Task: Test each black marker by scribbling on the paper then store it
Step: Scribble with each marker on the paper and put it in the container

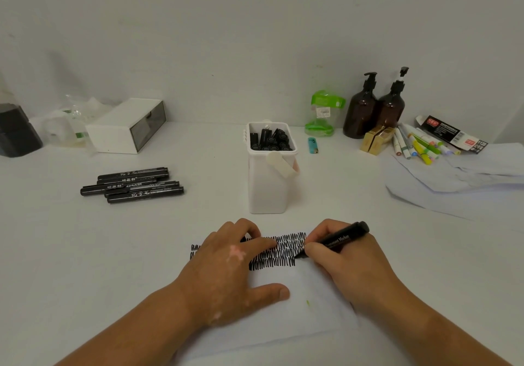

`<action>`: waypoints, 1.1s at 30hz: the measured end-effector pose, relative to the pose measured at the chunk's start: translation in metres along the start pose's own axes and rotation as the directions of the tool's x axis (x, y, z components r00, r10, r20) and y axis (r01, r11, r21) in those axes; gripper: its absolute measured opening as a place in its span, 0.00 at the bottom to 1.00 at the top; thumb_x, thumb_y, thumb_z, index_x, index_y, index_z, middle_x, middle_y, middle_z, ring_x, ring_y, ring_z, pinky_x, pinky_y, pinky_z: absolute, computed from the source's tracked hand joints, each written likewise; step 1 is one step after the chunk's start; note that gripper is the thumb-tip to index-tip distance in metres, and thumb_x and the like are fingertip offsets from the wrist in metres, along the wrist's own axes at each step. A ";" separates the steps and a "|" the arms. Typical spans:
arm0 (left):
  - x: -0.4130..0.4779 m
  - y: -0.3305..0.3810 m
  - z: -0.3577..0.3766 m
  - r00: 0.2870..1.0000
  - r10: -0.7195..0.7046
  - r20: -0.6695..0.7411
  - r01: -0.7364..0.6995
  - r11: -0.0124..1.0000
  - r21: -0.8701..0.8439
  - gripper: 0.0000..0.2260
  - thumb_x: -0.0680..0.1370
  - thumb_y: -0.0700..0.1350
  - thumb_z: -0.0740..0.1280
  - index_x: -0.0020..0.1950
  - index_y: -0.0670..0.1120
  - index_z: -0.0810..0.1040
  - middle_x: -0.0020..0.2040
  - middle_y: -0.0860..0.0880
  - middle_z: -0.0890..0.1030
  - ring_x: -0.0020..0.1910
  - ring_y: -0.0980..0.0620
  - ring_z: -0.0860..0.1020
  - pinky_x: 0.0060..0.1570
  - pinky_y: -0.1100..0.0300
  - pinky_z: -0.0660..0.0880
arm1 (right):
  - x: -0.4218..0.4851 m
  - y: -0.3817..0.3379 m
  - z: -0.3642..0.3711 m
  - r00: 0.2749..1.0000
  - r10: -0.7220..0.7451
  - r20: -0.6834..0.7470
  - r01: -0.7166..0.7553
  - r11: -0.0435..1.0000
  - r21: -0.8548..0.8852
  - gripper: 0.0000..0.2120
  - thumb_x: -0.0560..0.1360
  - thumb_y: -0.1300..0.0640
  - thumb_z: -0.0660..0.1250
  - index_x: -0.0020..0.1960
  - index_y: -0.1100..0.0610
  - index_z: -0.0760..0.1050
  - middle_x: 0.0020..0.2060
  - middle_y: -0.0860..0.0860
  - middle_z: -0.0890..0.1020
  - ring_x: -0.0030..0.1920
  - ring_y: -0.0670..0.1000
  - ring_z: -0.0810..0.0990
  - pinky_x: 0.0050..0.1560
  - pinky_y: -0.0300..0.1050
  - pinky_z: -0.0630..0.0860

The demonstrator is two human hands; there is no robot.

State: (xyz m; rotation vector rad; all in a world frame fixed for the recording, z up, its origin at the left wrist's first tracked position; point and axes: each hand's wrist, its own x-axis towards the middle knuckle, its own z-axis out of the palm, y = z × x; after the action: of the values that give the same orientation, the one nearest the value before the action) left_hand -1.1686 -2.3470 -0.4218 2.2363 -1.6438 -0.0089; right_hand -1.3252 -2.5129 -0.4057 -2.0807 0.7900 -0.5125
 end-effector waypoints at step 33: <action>0.003 -0.001 -0.018 0.971 -0.193 -0.138 0.085 0.825 -0.559 0.24 0.79 0.34 0.65 0.67 0.60 0.71 0.57 0.64 0.79 0.51 0.57 0.79 0.49 0.68 0.76 | 0.004 0.009 -0.011 1.000 0.028 0.013 -0.029 0.768 0.640 0.12 0.60 0.51 0.74 0.35 0.56 0.75 0.25 0.55 0.73 0.24 0.49 0.68 0.23 0.38 0.61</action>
State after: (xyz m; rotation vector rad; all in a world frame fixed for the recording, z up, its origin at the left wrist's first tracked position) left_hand -1.1628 -2.3442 -0.4045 1.8349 -1.1781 -0.2665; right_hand -1.3323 -2.5256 -0.4064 -1.4230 0.5360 -0.6556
